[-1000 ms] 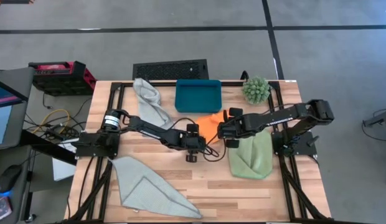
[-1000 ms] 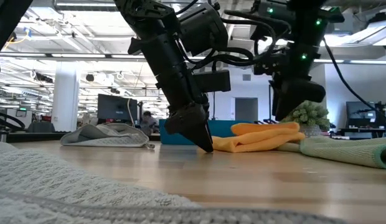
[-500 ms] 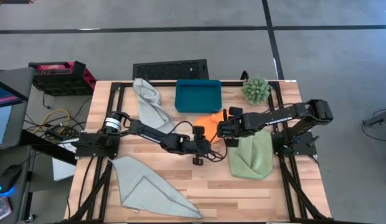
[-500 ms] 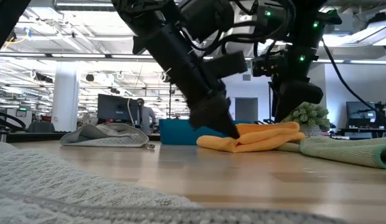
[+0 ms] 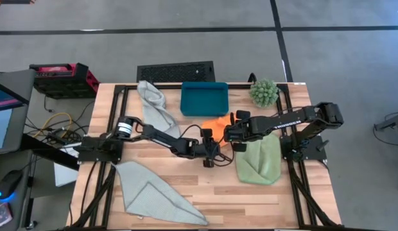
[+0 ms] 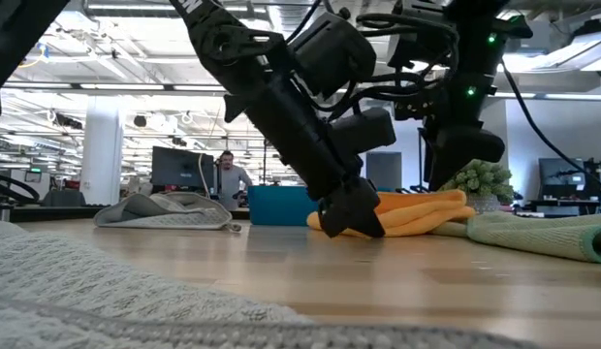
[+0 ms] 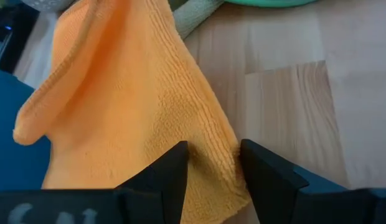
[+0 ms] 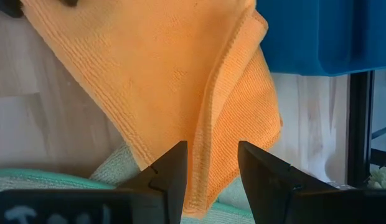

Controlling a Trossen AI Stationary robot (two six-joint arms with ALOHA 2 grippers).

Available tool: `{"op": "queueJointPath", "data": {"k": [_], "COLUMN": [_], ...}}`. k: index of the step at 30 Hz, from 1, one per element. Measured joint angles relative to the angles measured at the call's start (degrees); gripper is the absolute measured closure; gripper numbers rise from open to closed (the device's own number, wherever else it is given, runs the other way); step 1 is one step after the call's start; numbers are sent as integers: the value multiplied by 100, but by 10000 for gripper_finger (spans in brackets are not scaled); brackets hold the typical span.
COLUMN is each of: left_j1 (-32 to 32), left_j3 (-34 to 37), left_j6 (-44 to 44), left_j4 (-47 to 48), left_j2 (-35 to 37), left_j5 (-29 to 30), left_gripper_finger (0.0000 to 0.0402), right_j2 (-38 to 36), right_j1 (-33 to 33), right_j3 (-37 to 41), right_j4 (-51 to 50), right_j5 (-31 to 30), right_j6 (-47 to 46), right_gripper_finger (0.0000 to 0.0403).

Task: Fold microfiber towels
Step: Put the orange microfiber cloth in the blue bin

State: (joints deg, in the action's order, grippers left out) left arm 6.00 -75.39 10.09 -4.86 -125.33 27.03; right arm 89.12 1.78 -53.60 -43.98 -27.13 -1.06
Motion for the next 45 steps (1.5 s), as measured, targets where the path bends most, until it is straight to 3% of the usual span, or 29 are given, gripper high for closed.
{"op": "queueJointPath", "data": {"k": [6,13,19,29,45], "left_j1": [26,7,-137,-391,-420], "left_j3": [-7,-5,19,33,22], "left_j6": [74,31,12,10,-249], "left_j4": [264,477,770,1096,1139], "left_j2": [-16,-10,146,474,794], "left_j5": [387,475,204,-522,-688], "left_gripper_finger": [277,391,399,401,401], "right_j2": [0,0,0,24,24], "right_j1": [0,51,414,636,421], "right_j3": [0,0,0,101,103], "right_j4": [2,1,112,688,806], "right_j5": [2,161,903,931,1223], "right_j6": [0,208,914,1308,1370], "right_gripper_finger": [239,239,239,239,211]}}
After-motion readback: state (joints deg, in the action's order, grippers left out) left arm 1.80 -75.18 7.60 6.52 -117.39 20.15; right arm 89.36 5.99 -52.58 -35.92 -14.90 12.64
